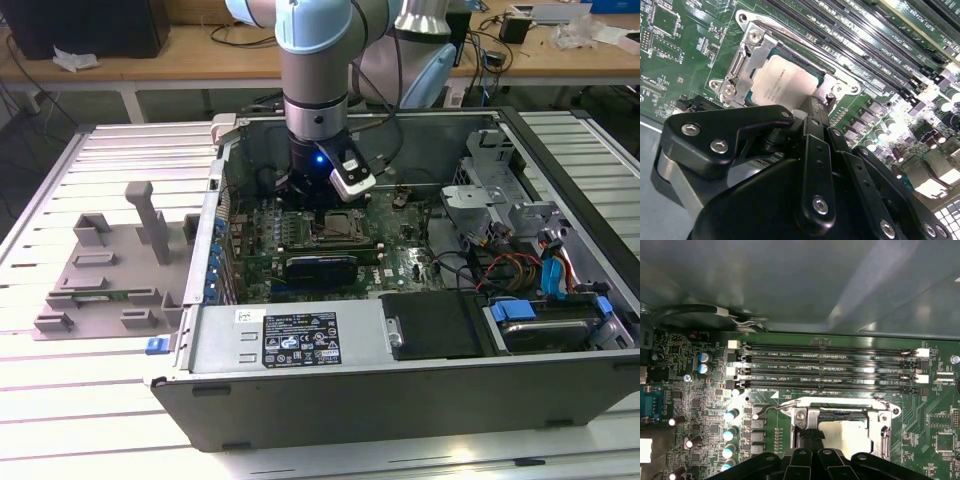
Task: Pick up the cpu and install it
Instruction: 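Close the cpu cover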
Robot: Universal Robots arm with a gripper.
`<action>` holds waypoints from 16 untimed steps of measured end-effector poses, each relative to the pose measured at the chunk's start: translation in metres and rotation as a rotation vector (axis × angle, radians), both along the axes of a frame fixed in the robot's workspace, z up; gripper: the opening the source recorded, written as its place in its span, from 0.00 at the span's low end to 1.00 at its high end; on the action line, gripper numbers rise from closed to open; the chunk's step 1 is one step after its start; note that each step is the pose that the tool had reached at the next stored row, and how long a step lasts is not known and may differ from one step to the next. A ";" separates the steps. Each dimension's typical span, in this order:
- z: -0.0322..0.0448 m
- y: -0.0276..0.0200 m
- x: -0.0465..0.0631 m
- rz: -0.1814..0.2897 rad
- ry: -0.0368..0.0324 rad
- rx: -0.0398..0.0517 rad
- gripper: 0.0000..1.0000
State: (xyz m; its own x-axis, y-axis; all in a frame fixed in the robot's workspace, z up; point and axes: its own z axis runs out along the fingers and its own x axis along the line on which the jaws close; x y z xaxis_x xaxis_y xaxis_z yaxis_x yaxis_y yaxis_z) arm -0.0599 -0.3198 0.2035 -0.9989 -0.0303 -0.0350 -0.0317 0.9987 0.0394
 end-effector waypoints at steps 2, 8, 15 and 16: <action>0.0001 -0.0001 0.001 0.001 0.0004 -0.0004 0.11; 0.0010 0.0001 0.001 0.001 -0.0006 0.0003 0.11; 0.0146 0.0000 0.001 0.001 -0.0001 -0.0016 0.11; 0.0172 0.0000 0.001 0.001 0.0000 -0.0018 0.11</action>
State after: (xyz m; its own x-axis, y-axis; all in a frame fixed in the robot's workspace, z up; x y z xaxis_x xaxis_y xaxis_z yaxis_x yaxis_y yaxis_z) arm -0.0586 -0.3198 0.2207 -0.9989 -0.0314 -0.0350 -0.0328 0.9988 0.0376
